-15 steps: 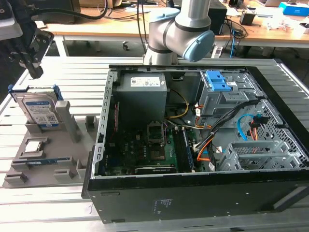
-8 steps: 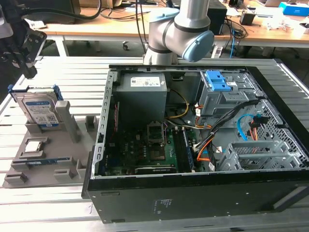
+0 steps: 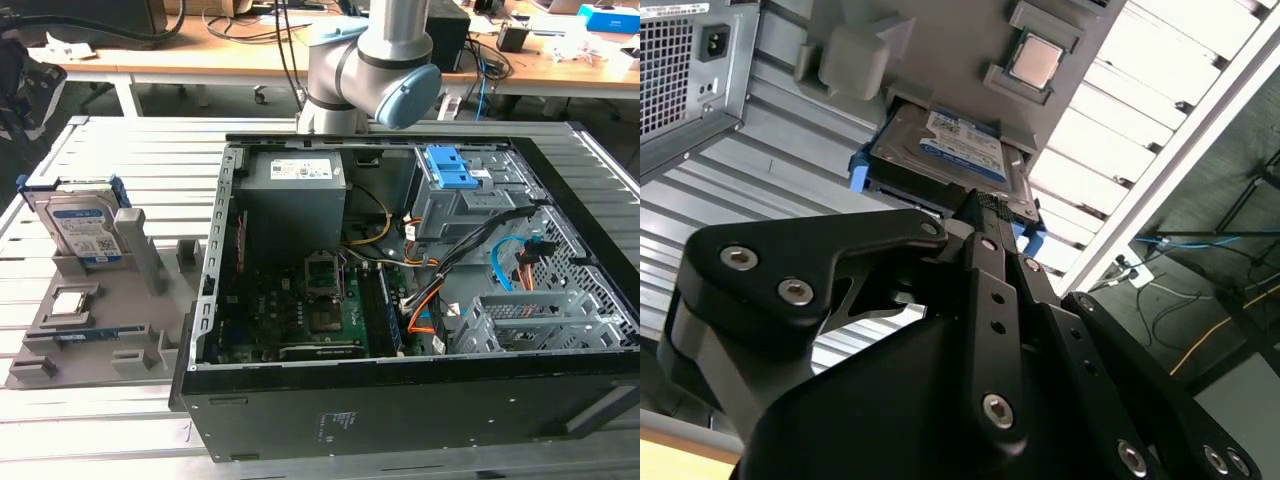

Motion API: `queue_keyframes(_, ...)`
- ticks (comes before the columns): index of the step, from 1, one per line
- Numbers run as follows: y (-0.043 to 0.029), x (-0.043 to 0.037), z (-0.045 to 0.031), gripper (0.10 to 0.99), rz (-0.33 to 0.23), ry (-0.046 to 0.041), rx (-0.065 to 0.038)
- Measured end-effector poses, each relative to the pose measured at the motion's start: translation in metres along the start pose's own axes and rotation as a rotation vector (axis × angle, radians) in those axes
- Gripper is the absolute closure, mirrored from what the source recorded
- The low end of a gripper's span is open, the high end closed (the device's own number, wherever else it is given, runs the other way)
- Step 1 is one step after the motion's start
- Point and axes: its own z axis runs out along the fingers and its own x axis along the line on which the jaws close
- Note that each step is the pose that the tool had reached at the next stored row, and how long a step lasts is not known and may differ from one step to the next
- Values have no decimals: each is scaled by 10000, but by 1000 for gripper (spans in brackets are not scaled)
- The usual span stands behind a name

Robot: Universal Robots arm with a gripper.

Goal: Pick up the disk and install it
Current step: 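Reach for the disk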

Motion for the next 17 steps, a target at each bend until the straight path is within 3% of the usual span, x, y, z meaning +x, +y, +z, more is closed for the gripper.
queue_keyframes(4, -12, 160, -4, 980, 1, 1, 1)
queue_keyframes(9, -22, 298, -8, 980, 0, 1, 0)
queue_keyframes(17, -24, 323, -9, 980, 0, 1, 0)
